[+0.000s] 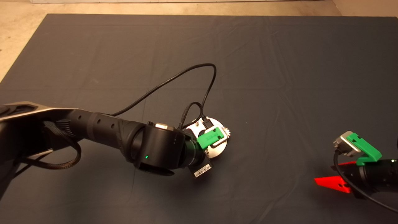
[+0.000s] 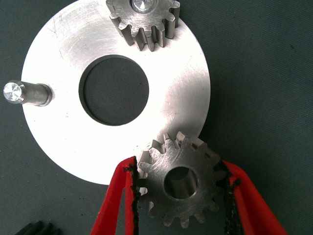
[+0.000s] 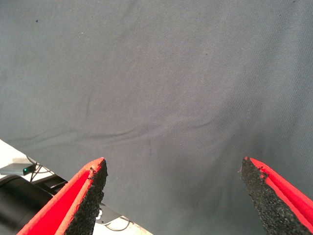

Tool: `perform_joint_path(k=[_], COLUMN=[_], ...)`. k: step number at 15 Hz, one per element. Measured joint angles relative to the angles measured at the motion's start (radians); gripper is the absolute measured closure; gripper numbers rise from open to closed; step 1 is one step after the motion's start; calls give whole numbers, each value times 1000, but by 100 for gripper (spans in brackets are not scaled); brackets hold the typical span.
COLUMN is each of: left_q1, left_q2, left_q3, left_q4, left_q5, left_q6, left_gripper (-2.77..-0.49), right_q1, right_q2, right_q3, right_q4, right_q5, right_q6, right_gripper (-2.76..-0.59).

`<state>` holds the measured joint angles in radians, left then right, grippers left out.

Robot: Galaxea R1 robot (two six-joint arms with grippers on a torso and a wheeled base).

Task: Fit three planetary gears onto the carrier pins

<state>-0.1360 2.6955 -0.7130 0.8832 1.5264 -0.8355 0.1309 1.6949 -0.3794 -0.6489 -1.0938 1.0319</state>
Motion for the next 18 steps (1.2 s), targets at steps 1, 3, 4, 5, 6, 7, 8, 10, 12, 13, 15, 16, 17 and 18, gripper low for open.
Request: perform_joint_path(k=[1, 3, 4, 5, 6, 7, 8, 10, 12, 13, 15, 16, 17, 18], left_q1=[0, 0, 0, 0, 0, 0, 0, 0, -1, -1, -1, -1, -1, -2], left_q2=[0, 0, 0, 0, 0, 0, 0, 0, 0, 0, 0, 0, 0, 0], left_q3=[0, 0, 0, 0, 0, 0, 0, 0, 0, 0, 0, 0, 0, 0], left_q4=[0, 0, 0, 0, 0, 0, 0, 0, 0, 0, 0, 0, -1, -1], left_q5=[0, 0, -1, -1, -1, -1, -1, -1, -1, -1, -1, -1, -1, -1], left_q6=[3, 4, 4, 4, 4, 4, 4, 4, 4, 4, 4, 4, 4, 4], left_gripper=[-78, -78, -78, -78, -78, -78, -78, -78, -78, -78, -78, -78, -78, -78], right_q1=[0, 0, 0, 0, 0, 0, 0, 0, 0, 0, 0, 0, 0, 0], right_q2=[0, 0, 0, 0, 0, 0, 0, 0, 0, 0, 0, 0, 0, 0], right_q3=[0, 0, 0, 0, 0, 0, 0, 0, 0, 0, 0, 0, 0, 0], right_q4=[0, 0, 0, 0, 0, 0, 0, 0, 0, 0, 0, 0, 0, 0], right_q5=[0, 0, 0, 0, 0, 0, 0, 0, 0, 0, 0, 0, 0, 0], right_q6=[0, 0, 0, 0, 0, 0, 0, 0, 0, 0, 0, 0, 0, 0], right_gripper=[-202, -202, -202, -202, -202, -202, -202, -202, -202, -202, -202, -202, -202, -202])
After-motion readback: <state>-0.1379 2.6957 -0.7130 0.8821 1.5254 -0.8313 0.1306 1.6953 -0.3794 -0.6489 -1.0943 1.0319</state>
